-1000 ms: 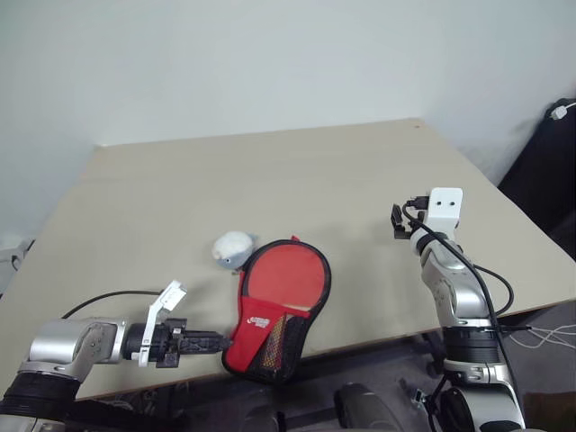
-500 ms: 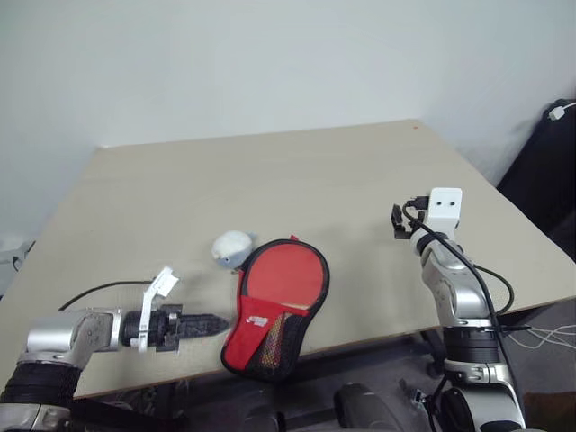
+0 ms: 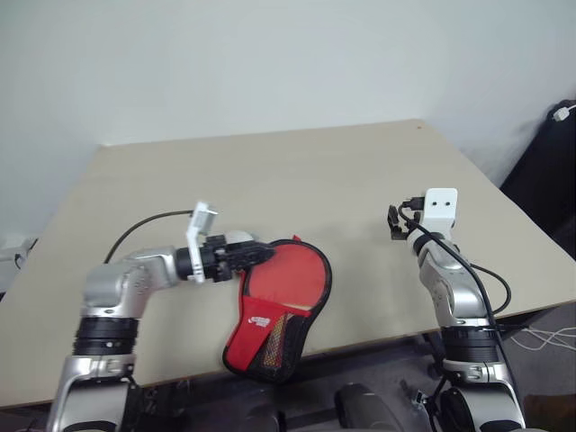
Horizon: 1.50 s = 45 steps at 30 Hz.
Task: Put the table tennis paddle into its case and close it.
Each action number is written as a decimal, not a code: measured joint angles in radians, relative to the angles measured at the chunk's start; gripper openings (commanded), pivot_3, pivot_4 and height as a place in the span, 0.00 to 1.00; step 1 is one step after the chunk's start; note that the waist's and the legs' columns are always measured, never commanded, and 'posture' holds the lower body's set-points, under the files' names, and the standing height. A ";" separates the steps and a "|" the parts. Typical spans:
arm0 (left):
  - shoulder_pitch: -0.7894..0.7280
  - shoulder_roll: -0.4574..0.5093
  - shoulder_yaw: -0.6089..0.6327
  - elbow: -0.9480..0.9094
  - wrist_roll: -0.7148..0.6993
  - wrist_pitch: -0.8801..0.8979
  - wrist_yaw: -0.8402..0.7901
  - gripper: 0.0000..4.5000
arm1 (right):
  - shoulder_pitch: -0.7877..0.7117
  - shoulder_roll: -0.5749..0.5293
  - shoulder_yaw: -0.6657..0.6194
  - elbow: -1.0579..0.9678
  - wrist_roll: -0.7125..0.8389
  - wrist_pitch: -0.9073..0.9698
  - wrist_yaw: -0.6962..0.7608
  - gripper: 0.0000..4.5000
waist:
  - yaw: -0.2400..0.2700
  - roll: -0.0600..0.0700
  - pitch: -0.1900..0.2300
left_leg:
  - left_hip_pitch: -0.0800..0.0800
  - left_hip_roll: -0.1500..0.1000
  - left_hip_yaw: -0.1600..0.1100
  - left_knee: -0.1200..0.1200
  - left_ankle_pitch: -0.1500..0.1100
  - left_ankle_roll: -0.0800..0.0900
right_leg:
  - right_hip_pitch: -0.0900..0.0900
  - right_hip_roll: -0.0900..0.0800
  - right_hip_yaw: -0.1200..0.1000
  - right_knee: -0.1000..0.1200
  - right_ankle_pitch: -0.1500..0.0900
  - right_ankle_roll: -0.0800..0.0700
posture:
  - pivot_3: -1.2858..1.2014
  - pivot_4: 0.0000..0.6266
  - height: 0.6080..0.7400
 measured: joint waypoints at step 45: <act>0.179 -0.257 -0.130 0.134 0.382 -0.602 0.315 0.01 | -0.041 -0.079 -0.050 0.002 0.189 0.112 0.266 1.00 | 0.005 0.002 -0.001 | 0.007 -0.001 -0.001 0.004 0.000 0.000 | 0.011 0.000 0.000 -0.001 -0.002 -0.003 | 0.52 0.00 1.00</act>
